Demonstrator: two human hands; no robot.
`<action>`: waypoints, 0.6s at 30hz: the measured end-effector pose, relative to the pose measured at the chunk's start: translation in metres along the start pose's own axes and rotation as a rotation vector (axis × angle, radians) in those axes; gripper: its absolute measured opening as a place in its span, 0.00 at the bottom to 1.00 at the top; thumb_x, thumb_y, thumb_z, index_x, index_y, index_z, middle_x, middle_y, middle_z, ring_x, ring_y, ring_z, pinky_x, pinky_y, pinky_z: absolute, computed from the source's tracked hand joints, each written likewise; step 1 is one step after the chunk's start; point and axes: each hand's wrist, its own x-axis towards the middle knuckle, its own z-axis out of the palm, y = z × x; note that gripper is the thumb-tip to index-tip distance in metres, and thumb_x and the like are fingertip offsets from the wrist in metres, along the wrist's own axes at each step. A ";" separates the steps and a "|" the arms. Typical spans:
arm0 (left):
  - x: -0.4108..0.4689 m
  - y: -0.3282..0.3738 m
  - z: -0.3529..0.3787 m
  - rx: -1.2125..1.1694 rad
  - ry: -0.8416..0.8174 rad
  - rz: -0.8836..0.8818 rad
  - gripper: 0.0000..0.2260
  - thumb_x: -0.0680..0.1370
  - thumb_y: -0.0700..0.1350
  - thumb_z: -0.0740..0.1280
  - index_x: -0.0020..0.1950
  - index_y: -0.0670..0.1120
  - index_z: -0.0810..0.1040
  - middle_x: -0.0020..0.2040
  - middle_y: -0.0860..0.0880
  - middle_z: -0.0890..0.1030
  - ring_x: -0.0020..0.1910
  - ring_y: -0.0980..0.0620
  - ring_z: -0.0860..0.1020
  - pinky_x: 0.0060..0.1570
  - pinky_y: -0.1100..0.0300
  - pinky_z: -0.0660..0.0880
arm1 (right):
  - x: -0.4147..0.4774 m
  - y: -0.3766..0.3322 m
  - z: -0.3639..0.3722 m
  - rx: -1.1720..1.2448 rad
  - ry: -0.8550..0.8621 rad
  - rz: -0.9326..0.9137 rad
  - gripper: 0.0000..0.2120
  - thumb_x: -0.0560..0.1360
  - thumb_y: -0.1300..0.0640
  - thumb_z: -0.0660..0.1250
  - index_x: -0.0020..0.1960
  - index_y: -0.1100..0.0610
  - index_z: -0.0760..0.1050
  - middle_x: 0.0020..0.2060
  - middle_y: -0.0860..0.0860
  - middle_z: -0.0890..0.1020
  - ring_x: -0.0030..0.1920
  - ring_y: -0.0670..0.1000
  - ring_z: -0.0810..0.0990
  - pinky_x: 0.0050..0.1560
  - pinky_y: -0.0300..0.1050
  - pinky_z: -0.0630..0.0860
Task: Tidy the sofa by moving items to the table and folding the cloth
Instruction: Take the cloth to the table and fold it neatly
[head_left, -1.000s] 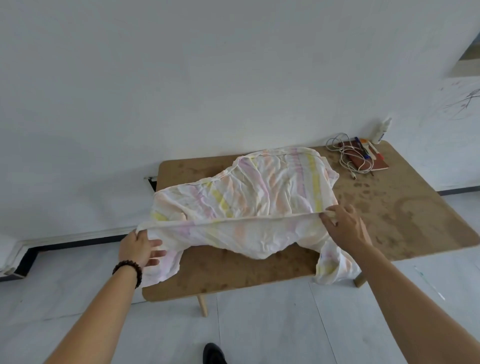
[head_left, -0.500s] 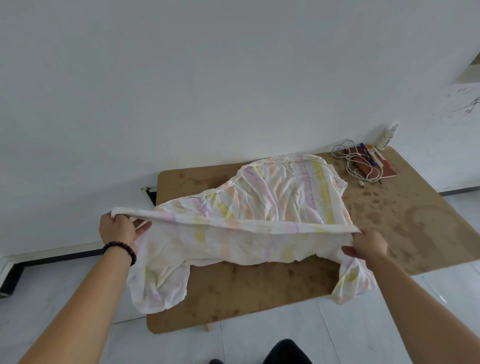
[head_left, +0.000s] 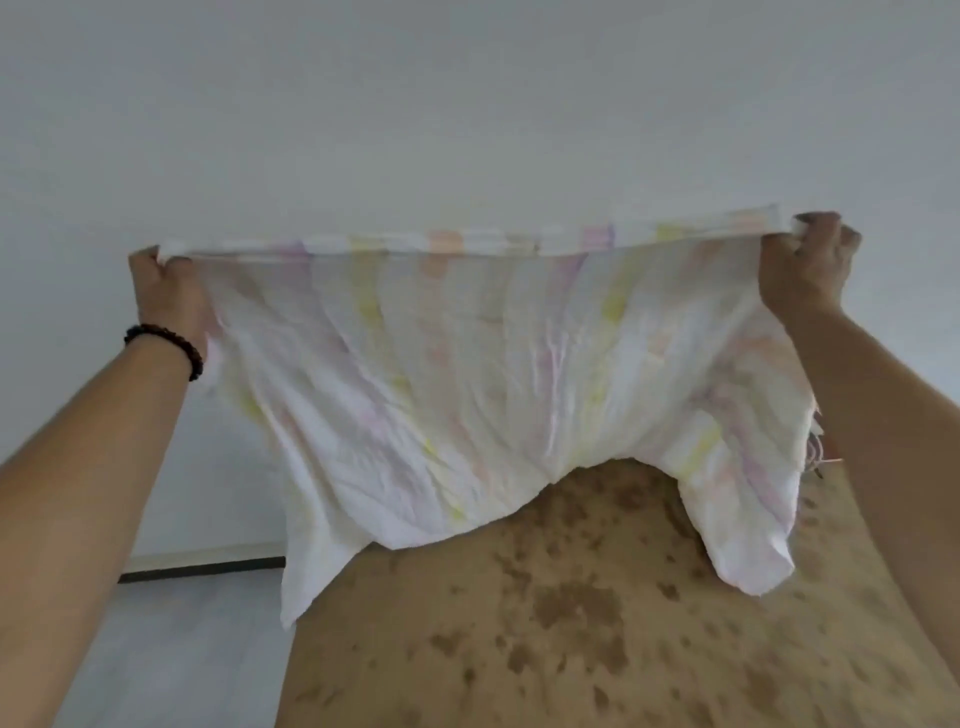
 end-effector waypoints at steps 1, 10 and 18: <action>0.013 0.021 0.000 0.007 0.012 0.052 0.07 0.80 0.47 0.52 0.49 0.60 0.63 0.51 0.54 0.73 0.45 0.53 0.73 0.35 0.60 0.73 | 0.015 -0.024 -0.005 0.029 0.037 -0.037 0.31 0.70 0.40 0.54 0.66 0.58 0.69 0.69 0.61 0.66 0.66 0.63 0.70 0.70 0.49 0.62; 0.142 0.139 -0.049 0.014 0.193 0.359 0.21 0.78 0.52 0.52 0.69 0.50 0.69 0.64 0.50 0.77 0.60 0.51 0.77 0.60 0.51 0.75 | 0.085 -0.147 -0.057 0.013 0.338 -0.289 0.26 0.71 0.31 0.55 0.61 0.47 0.69 0.66 0.52 0.72 0.64 0.57 0.72 0.67 0.51 0.67; 0.057 0.090 -0.078 -0.049 0.198 0.445 0.11 0.74 0.48 0.54 0.55 0.53 0.67 0.55 0.49 0.76 0.51 0.52 0.75 0.58 0.56 0.75 | 0.018 -0.106 -0.039 -0.042 0.283 -0.334 0.27 0.73 0.32 0.57 0.62 0.51 0.69 0.66 0.55 0.70 0.68 0.59 0.68 0.68 0.57 0.64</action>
